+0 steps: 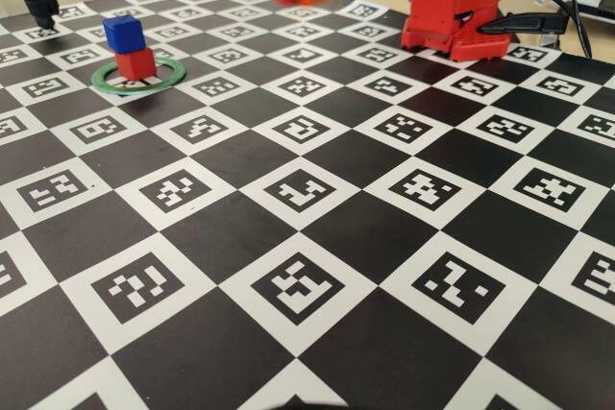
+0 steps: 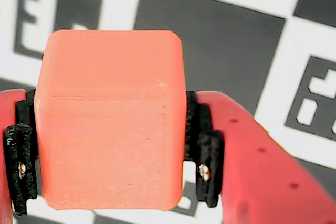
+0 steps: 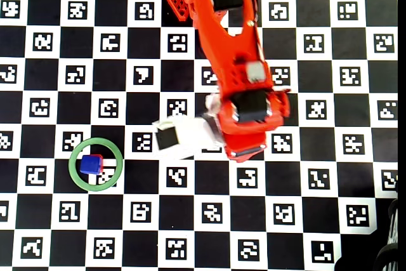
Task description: Grab the red cube then put it in the green circle then put the blue cube on top and finally the orange cube on top
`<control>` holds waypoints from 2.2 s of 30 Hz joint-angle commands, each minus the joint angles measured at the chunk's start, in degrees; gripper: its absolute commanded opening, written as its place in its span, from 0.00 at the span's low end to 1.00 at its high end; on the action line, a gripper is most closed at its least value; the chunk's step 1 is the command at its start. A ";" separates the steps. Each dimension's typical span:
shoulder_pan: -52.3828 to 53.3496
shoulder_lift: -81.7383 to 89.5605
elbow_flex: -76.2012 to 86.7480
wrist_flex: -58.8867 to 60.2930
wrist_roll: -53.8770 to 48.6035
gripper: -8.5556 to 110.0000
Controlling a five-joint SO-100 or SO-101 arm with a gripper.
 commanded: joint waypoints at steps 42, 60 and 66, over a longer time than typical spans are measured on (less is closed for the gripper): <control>33.31 -32.34 -41.75 5.62 -21.01 0.12; 34.54 -32.34 -37.62 1.85 -21.01 0.12; 34.89 -31.29 -33.66 -0.79 -21.09 0.12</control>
